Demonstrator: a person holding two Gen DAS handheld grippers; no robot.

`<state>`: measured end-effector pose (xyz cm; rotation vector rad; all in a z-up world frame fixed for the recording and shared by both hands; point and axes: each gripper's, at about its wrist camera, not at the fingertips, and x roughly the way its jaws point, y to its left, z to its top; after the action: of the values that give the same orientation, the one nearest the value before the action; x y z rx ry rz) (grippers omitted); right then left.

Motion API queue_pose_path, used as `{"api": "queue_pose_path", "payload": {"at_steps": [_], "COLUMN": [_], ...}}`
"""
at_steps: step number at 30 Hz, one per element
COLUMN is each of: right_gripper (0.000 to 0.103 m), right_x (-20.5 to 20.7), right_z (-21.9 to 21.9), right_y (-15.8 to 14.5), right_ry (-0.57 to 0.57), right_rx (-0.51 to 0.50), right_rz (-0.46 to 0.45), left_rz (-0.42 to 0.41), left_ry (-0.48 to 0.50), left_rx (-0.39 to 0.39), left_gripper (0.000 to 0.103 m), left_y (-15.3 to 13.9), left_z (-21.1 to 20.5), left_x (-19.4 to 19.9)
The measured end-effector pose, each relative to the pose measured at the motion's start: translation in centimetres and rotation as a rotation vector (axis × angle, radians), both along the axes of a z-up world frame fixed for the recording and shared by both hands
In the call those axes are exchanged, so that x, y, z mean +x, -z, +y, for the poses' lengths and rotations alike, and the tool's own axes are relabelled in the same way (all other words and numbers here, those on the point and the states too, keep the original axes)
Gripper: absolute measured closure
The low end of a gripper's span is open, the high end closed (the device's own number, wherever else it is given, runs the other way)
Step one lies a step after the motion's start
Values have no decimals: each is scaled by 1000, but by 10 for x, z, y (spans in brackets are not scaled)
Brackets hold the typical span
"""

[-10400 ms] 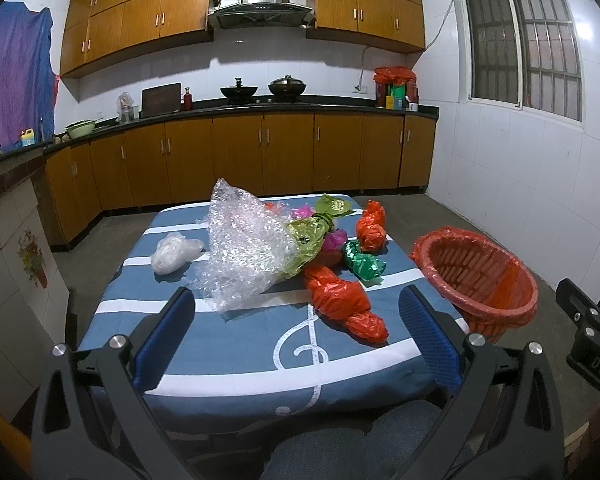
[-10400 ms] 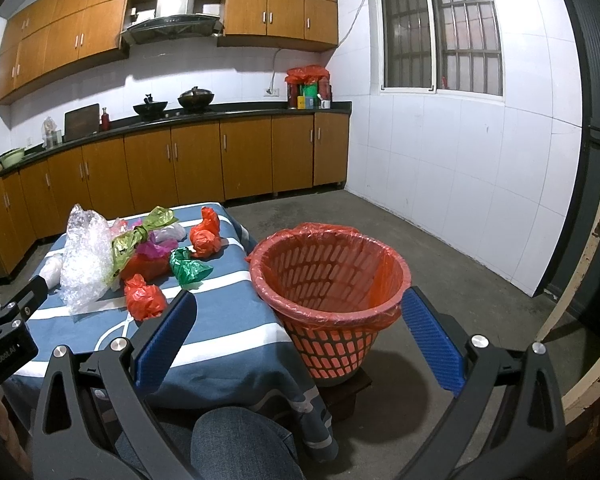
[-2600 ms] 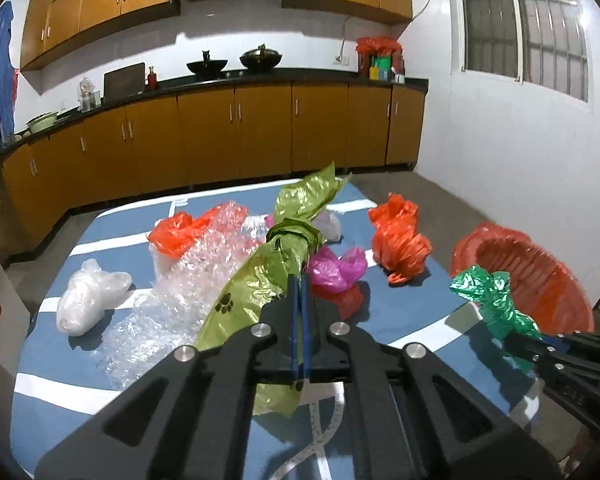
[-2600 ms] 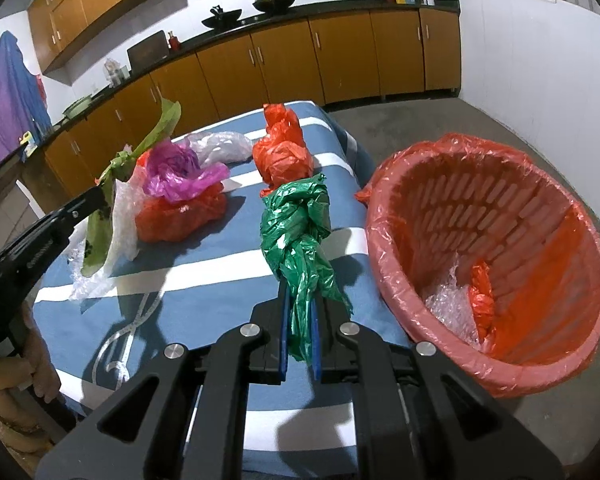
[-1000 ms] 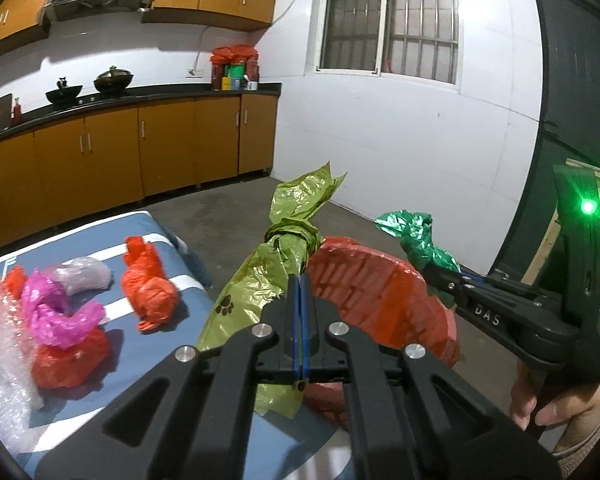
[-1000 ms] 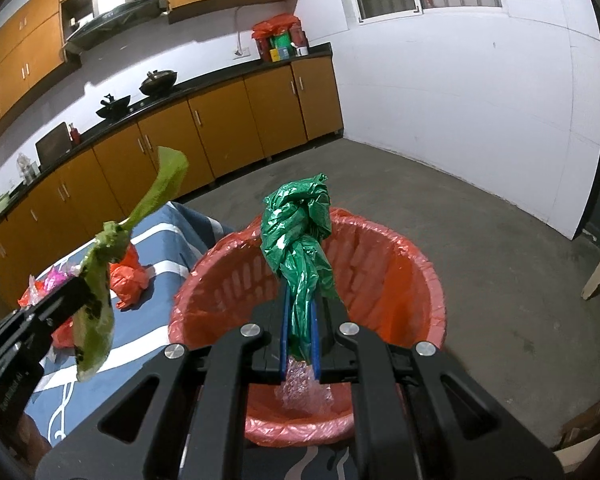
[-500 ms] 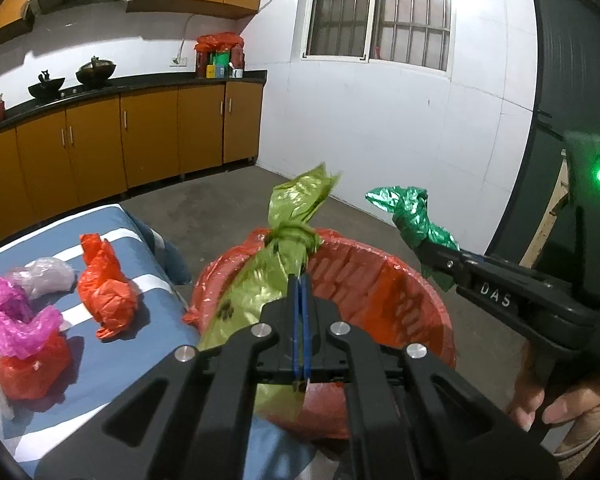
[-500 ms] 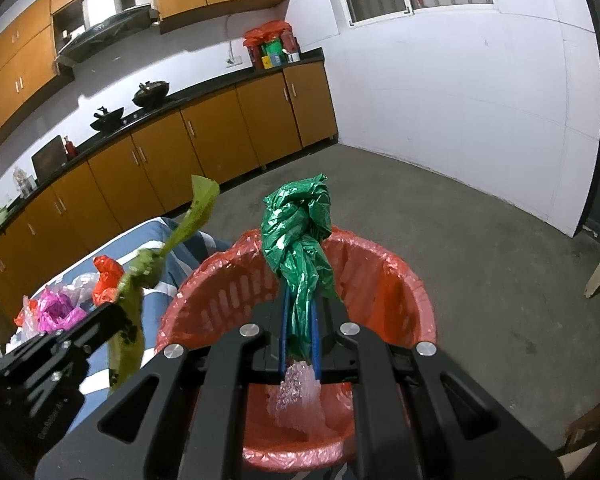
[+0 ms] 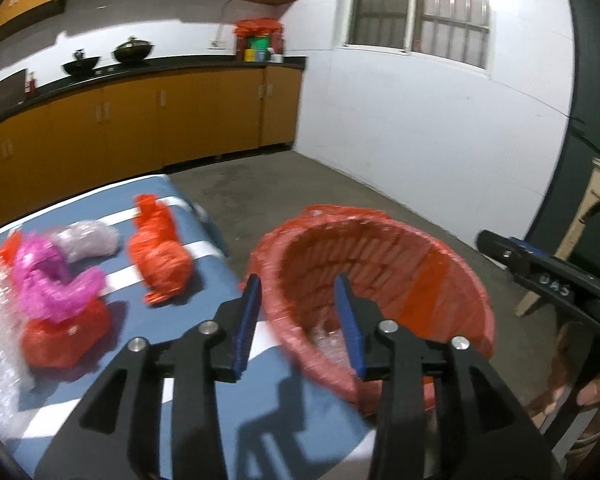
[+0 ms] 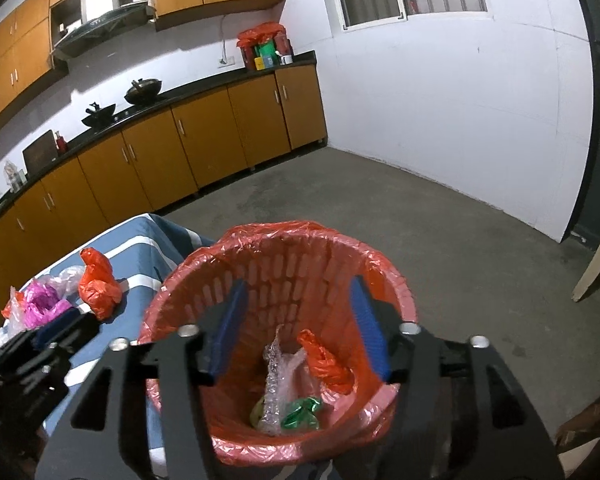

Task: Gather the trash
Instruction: 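Move both tools back over the table toward the bubble wrap and pink bag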

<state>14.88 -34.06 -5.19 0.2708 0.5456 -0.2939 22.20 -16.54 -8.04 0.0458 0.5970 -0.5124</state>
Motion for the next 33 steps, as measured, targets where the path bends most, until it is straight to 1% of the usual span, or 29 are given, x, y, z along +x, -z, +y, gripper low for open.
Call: {"api": "queue_pose_path", "payload": {"at_steps": [1, 3, 8, 14, 17, 20, 23, 27, 30, 33], "right_gripper": [44, 42, 42, 42, 42, 42, 42, 42, 42, 42], "right_x": [0, 1, 7, 18, 25, 32, 37, 43, 44, 46], "right_z": [1, 8, 30, 66, 88, 111, 131, 152, 160, 165], "right_y": [-1, -3, -8, -10, -10, -9, -7, -3, 0, 3], "right_ry": [-3, -17, -67, -162, -220, -273, -318, -362, -382, -394], "right_rx": [0, -2, -20, -28, -27, -29, -29, -28, -33, -38], "right_rz": [1, -2, -1, 6, 12, 13, 17, 34, 46, 61], "left_rz": [-3, -9, -37, -43, -48, -37, -14, 14, 40, 48], "left_ry": [-22, -72, -159, -280, -355, -437, -495, -504, -475, -445], "left_rx": [5, 21, 47, 63, 89, 126, 139, 161, 170, 188], "left_gripper": [58, 56, 51, 50, 48, 48, 48, 48, 48, 48], "left_y": [-1, -2, -10, -13, -11, -6, -1, 8, 15, 20], "left_z": [5, 21, 56, 110, 142, 174, 197, 204, 201, 191], "left_x": [-1, -3, -10, -17, -21, -20, -15, -8, -1, 2]}}
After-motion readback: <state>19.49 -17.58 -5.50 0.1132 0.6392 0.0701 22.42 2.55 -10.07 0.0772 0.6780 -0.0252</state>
